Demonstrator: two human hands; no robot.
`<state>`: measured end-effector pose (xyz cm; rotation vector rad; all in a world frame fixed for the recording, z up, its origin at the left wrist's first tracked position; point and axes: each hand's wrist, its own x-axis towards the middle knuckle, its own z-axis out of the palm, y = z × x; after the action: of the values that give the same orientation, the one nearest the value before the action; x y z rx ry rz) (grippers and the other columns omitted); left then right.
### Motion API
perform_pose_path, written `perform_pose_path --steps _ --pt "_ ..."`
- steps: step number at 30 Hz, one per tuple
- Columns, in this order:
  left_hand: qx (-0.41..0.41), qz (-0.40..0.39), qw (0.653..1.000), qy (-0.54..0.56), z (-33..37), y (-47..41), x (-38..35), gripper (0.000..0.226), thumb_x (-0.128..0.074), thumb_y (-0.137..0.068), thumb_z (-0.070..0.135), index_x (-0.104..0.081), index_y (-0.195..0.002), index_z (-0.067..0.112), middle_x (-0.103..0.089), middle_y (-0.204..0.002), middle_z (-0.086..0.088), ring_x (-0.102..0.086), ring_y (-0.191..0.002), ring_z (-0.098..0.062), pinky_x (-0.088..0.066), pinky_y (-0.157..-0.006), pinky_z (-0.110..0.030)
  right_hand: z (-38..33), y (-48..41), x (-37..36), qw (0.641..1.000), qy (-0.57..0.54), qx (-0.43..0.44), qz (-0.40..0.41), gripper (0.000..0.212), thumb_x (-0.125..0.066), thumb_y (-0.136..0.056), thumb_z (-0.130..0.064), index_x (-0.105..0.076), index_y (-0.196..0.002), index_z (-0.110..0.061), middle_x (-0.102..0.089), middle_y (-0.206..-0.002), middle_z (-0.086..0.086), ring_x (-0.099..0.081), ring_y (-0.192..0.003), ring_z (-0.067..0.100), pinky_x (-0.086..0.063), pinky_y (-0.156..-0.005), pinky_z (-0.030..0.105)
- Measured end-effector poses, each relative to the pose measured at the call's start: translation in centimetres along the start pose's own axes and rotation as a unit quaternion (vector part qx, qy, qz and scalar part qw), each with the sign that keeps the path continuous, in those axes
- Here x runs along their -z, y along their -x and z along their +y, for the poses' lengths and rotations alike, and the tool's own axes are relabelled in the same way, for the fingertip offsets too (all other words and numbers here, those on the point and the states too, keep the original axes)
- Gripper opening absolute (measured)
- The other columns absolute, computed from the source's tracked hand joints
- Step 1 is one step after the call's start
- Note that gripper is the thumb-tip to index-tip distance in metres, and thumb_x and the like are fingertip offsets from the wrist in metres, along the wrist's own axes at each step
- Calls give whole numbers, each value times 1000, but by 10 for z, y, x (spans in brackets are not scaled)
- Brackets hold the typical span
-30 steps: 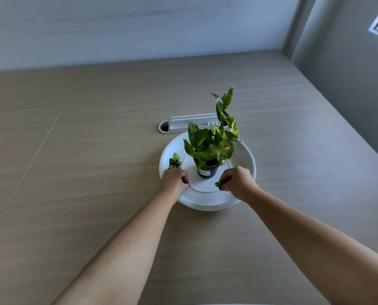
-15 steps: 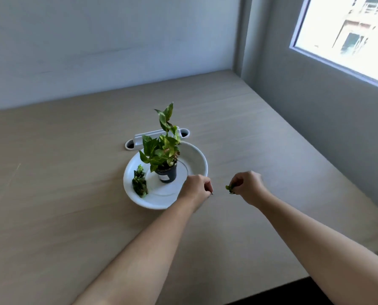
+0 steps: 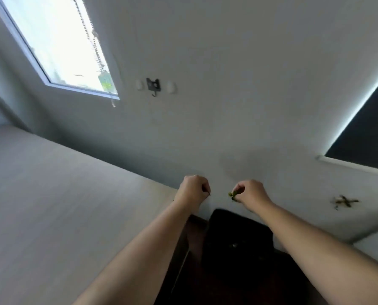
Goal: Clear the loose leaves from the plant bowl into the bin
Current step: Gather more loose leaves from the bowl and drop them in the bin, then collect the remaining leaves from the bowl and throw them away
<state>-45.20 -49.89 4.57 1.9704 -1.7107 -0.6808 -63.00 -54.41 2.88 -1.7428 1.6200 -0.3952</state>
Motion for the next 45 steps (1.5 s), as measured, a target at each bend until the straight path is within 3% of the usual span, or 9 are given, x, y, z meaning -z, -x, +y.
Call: perform_pose_path --steps 2,5,9,12,17,23,26,35,45 --pt "-33 -60 998 -5 31 -23 -36 13 -65 -73 -1 -74 -77 7 -75 -82 -11 -70 -79 -23 -53 -71 -27 43 -2 19 998 -16 -61 22 11 -72 -71 1 -74 -82 -3 -74 -90 14 -57 -76 15 -38 -67 16" --pt "-55 -132 990 -14 50 -44 -84 13 -64 -72 -2 -72 -76 7 -73 -80 -10 -67 -77 -24 -53 -70 -27 95 -2 25 991 -26 -123 53 9 -70 -73 1 -73 -80 -4 -73 -90 14 -59 -77 18 -38 -70 18" --pt "-54 -239 968 -55 28 -62 -147 10 -68 -73 0 -72 -76 8 -67 -76 -5 -66 -80 -22 -52 -73 -26 146 -3 7 981 -3 -189 41 19 -67 -73 1 -70 -67 -17 -70 -80 8 -63 -76 20 -42 -65 20" --pt "-41 -291 953 -73 0 -79 -181 9 -68 -74 1 -73 -75 8 -65 -75 -1 -68 -84 -22 -50 -73 -24 176 -10 -14 974 -18 -225 33 32 -66 -73 3 -61 -56 -23 -63 -69 5 -59 -61 16 -42 -50 17" --pt "-7 -324 943 -79 -36 -120 -220 9 -67 -78 2 -73 -82 8 -72 -91 -7 -67 -90 -21 -50 -74 -24 203 -45 -47 962 -24 -272 33 9 -69 -76 -1 -72 -78 -9 -64 -81 6 -57 -73 15 -43 -64 23" --pt "-16 -342 935 -96 -53 -146 -248 23 -64 -87 29 -63 -108 22 -62 -119 -4 -63 -100 -25 -54 -83 -36 220 -70 -69 956 -60 -289 1 25 -72 -77 -13 -68 -102 -12 -64 -97 4 -60 -95 17 -43 -80 21" --pt "-13 -362 926 -109 -55 -149 -243 26 -56 -92 31 -57 -118 26 -56 -129 -2 -62 -102 -24 -55 -85 -39 221 -67 -66 952 -67 -300 3 22 -69 -80 -16 -68 -102 -14 -62 -94 1 -60 -96 16 -42 -80 21" --pt "0 -286 954 -94 -22 -139 -170 28 -58 -90 28 -58 -117 22 -60 -127 -4 -59 -112 -24 -50 -95 -37 163 -69 -21 976 -58 -208 2 12 -66 -82 -11 -70 -93 -8 -71 -96 10 -64 -88 20 -43 -77 21" --pt "83 -47 987 -126 -48 -37 16 30 -56 -89 27 -59 -117 21 -62 -122 -4 -58 -114 -25 -48 -96 -36 -14 -68 -10 996 45 58 -41 11 -64 -79 -14 -72 -86 -14 -75 -94 9 -68 -91 25 -50 -82 28"
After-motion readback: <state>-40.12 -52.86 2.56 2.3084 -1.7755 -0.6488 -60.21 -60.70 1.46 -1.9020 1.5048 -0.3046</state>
